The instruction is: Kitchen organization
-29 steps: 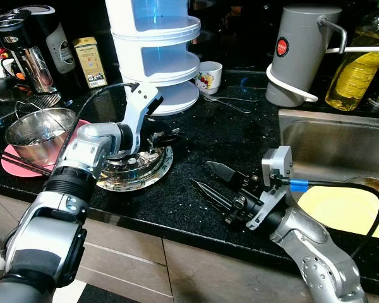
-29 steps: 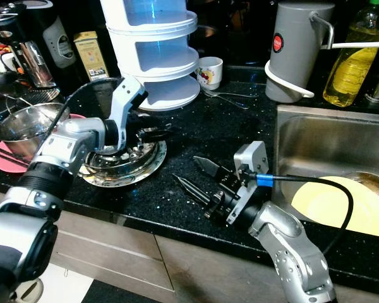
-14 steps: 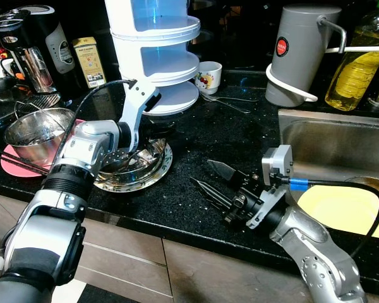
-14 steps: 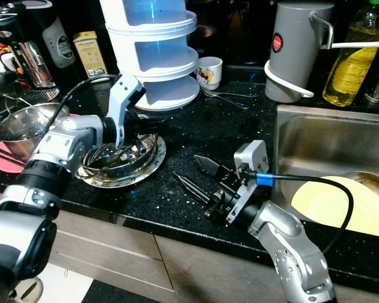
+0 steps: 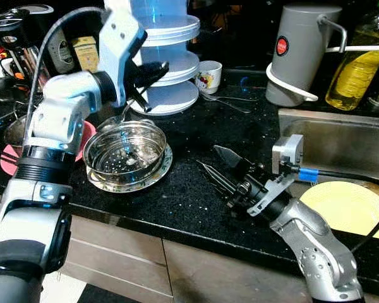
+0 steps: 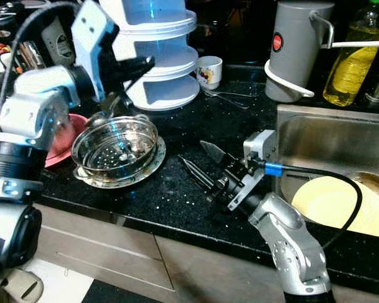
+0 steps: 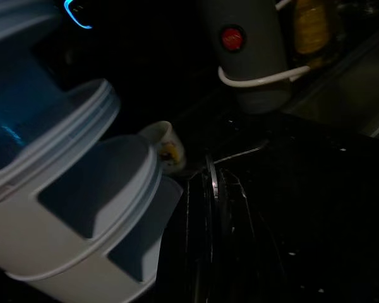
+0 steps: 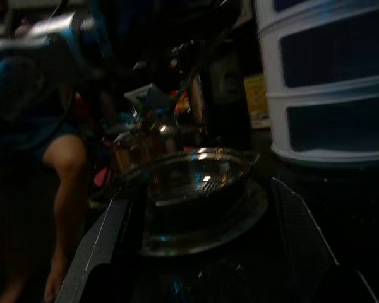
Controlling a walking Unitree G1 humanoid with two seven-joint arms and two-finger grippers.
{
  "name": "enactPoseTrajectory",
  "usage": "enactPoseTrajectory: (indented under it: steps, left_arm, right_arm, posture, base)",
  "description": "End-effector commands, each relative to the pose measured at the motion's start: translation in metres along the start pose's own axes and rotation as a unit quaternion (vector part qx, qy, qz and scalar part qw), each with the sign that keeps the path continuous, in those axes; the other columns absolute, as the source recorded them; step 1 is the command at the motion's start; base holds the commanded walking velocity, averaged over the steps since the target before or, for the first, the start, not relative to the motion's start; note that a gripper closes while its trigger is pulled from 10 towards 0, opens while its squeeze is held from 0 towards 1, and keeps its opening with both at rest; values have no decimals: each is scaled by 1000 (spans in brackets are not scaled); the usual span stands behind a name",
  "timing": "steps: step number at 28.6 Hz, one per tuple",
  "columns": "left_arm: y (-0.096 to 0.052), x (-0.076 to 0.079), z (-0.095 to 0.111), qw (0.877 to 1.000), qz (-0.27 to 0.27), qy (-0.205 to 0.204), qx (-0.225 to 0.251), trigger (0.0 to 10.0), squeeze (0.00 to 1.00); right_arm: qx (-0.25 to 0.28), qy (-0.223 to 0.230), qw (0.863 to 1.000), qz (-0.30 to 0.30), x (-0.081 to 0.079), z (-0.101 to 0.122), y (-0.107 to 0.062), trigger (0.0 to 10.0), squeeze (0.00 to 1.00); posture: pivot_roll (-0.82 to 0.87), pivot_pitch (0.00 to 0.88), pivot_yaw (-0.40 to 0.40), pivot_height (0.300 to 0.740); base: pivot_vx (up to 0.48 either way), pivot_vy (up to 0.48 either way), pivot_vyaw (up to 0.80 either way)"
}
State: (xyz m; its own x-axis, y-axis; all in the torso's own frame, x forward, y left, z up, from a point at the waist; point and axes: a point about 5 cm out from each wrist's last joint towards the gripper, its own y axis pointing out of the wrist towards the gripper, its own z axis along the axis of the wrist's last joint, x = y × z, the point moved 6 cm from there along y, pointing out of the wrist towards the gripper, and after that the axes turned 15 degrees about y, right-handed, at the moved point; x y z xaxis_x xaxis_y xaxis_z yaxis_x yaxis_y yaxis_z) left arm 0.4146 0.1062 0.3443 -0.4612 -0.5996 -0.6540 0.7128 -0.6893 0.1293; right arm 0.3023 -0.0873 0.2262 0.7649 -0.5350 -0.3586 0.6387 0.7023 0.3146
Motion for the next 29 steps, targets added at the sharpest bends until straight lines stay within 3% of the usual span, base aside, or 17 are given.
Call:
enactPoseTrajectory:
  steps: [1,4,12,16,21,26,27,29]
  left_arm:
    - [-9,-18,13,999,43,21,24,0,0]
    - [-12,-23,23,997,61,20,48,0,0]
    - [-20,-35,52,985,116,-6,130,0,0]
    - [-15,-27,54,984,104,-30,143,0,0]
    - [-12,-23,54,983,101,-41,150,0,0]
    - [-10,-18,54,977,98,-82,172,0,0]
    - [-9,-18,52,975,101,-90,174,4196,0]
    - [-8,-18,50,974,103,-100,175,4588,0]
  right_arm:
    - [25,14,999,-14,7,7,1,10000,0]
    - [38,19,999,-19,10,12,1,10000,0]
    - [76,11,995,-64,30,31,-3,10000,0]
    - [92,2,991,-99,43,40,-8,10000,0]
    - [95,-1,989,-111,47,41,-10,10000,0]
    - [101,-5,986,-129,54,44,-12,10000,0]
    - [102,-6,986,-133,55,44,-12,10000,0]
    - [102,-7,985,-136,56,44,-12,10000,0]
  posture:
    - [-103,0,41,740]
    - [-103,0,42,740]
    - [-105,0,46,740]
    - [-111,0,51,740]
    - [-112,0,52,740]
    - [-114,0,56,740]
    - [-112,0,56,740]
    - [-114,0,59,740]
  base:
    - [0,0,0]
    - [0,0,0]
    - [0,0,-797]
    - [0,0,-800]
    - [0,0,-800]
    - [0,0,-800]
    - [0,0,-800]
    - [0,0,-800]
